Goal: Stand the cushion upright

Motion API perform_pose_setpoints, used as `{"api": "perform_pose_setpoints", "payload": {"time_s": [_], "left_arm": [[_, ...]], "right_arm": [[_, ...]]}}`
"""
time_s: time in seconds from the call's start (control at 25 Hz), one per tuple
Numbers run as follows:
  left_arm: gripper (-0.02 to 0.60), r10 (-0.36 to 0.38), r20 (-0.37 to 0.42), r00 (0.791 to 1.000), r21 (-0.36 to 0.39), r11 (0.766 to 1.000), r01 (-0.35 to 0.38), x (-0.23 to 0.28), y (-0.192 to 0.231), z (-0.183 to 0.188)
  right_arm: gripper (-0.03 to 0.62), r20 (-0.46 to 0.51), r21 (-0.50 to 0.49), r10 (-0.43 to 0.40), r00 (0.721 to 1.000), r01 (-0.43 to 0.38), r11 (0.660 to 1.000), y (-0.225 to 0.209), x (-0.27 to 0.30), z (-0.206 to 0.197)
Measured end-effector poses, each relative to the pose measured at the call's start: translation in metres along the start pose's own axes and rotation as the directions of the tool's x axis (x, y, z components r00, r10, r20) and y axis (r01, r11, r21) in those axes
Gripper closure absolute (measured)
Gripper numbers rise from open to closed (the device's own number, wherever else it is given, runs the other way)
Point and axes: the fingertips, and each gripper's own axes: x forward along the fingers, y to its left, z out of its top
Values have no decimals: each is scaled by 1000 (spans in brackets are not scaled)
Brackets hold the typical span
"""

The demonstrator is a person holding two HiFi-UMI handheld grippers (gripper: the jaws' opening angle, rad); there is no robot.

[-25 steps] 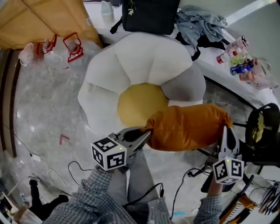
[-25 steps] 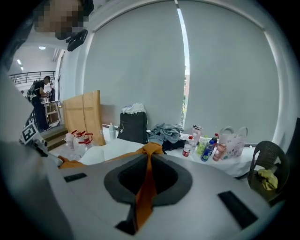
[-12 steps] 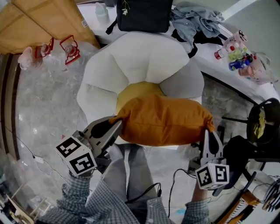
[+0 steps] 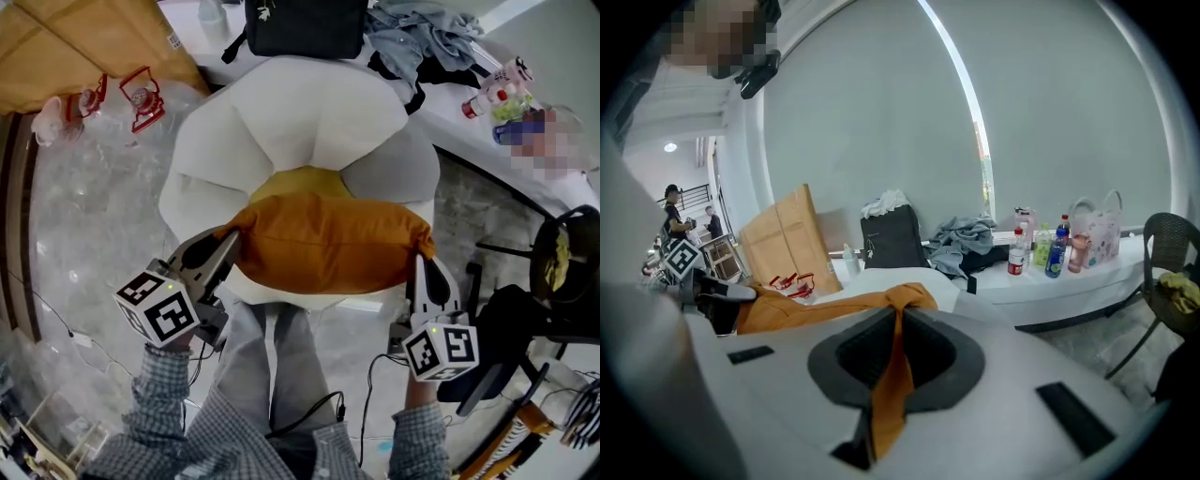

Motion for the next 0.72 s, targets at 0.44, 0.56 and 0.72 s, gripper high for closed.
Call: {"api": "perform_pose_setpoints", "payload": {"time_s": [0.44,0.56,0.72], "left_arm": [[537,33,18,999,150,988,-36,53,41,58],[537,42,-4,999,160,986,-41,79,57,67],[535,57,13,998,160,985,-58,113,79,81]], "right_arm": [[571,24,-80,43,999,-41,996,-4,81,29],[571,11,-121,25,1000,-23,992,-15,112,31],[571,-11,-201,2,1000,-4,980,-26,152,34]]}}
